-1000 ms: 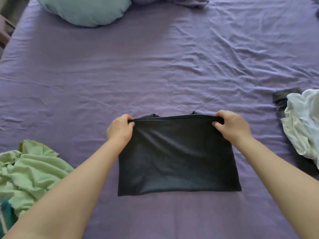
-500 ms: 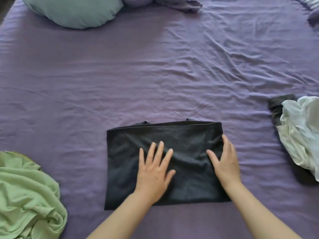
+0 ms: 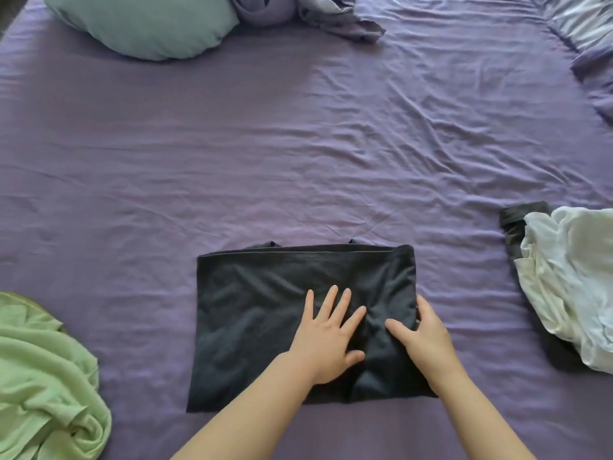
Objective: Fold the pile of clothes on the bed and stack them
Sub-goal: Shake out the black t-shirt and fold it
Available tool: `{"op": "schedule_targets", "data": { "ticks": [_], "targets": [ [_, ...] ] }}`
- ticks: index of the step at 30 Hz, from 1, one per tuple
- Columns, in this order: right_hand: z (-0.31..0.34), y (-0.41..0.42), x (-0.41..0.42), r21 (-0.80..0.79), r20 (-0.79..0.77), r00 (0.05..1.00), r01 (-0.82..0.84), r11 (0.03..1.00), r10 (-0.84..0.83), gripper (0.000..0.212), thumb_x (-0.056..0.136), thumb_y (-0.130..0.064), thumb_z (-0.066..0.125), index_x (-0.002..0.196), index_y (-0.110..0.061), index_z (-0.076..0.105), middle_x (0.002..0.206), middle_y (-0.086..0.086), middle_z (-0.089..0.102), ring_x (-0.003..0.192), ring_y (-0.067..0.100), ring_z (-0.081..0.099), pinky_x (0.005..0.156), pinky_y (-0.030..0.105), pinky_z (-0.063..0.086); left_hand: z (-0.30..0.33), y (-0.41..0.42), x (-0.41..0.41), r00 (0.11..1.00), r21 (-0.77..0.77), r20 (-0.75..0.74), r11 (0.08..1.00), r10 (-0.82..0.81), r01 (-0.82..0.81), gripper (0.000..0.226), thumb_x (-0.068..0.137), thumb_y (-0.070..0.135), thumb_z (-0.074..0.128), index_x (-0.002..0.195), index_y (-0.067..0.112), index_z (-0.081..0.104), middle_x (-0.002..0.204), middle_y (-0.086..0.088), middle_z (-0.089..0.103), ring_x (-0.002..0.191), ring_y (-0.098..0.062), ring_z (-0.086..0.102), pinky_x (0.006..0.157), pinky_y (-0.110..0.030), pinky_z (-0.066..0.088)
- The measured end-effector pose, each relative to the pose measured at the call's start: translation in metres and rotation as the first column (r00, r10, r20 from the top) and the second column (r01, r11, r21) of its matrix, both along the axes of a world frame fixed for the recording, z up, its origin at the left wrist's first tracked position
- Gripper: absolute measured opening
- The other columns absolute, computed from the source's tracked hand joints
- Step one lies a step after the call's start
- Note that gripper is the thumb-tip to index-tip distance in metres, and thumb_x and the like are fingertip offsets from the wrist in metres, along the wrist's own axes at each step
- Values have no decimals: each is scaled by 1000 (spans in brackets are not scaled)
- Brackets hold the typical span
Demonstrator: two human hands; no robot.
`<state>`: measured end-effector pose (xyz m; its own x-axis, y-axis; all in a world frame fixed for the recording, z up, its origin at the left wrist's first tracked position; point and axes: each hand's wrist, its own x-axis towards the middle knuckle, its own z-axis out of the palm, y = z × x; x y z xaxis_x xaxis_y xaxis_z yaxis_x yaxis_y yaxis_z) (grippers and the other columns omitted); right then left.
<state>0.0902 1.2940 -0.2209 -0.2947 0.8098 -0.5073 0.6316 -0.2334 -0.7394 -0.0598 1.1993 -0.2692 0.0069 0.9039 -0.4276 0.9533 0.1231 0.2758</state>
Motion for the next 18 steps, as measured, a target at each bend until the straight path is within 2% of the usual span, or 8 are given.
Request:
{"op": "schedule_targets", "data": {
  "ticks": [2, 3, 4, 6, 7, 10, 14, 18],
  "targets": [
    [15, -3, -14, -110, -139, 990, -28, 993, 13, 47, 82, -2, 64, 114, -34, 54, 97, -13, 70, 88, 4, 67, 70, 22, 54, 20, 5, -9, 930, -17, 298, 975, 216, -221, 56, 99, 50, 34, 149, 28, 27, 159, 2, 19, 148, -20, 7, 119, -44, 6],
    [21, -6, -21, -143, -186, 982, -61, 988, 34, 52, 82, 0, 62, 116, -37, 52, 97, -14, 70, 87, 5, 68, 69, 24, 56, 31, 4, -14, 751, -119, 524, 907, 403, -403, 49, 99, 48, 37, 144, 30, 37, 152, 6, 35, 144, -15, 24, 116, -35, 20],
    [26, -10, -31, -153, -218, 974, -102, 983, 67, 57, 81, 1, 61, 118, -41, 50, 100, -15, 69, 89, 6, 68, 71, 26, 57, 46, 2, -19, 462, -286, 692, 799, 554, -529, 41, 98, 49, 40, 137, 36, 46, 142, 13, 47, 135, -8, 39, 108, -27, 33],
    [36, -24, -54, -121, -243, 956, -200, 972, 167, 69, 80, 1, 59, 130, -45, 42, 114, -13, 62, 101, 6, 63, 82, 29, 56, 67, -6, -32, -9, -554, 748, 617, 664, -558, 30, 94, 58, 41, 117, 46, 56, 122, 20, 61, 114, 0, 57, 94, -22, 46],
    [38, -34, -67, -97, -233, 946, -252, 963, 225, 77, 80, 0, 59, 139, -43, 33, 126, -11, 53, 110, 6, 58, 89, 30, 53, 71, -11, -40, -109, -593, 748, 586, 655, -552, 34, 91, 64, 40, 113, 46, 58, 118, 17, 65, 110, -3, 61, 93, -28, 50],
    [37, -69, -109, -66, -178, 920, -366, 928, 350, 92, 80, -8, 62, 151, -33, 8, 140, -16, 23, 116, 3, 49, 92, 19, 48, 79, -32, -68, -231, -612, 757, 540, 611, -578, 56, 84, 72, 35, 115, 38, 67, 117, 3, 69, 109, -16, 65, 97, -39, 50],
    [21, -111, -157, -30, -132, 891, -443, 896, 435, 96, 80, -15, 63, 152, -28, 2, 148, -14, 11, 125, 11, 44, 100, 29, 46, 67, -67, -109, -385, -653, 736, 435, 557, -620, 63, 83, 74, 36, 108, 29, 73, 116, -3, 70, 108, -16, 66, 82, -26, 54],
    [2, -141, -182, -14, -96, 859, -507, 862, 504, 96, 81, -22, 63, 152, -32, 0, 150, -18, 2, 102, 4, 54, 89, 25, 50, 54, -99, -131, -384, -641, 735, 389, 559, -662, 69, 77, 79, 43, 118, 29, 68, 123, -2, 66, 115, -17, 62, 95, -31, 50]
  ]
}}
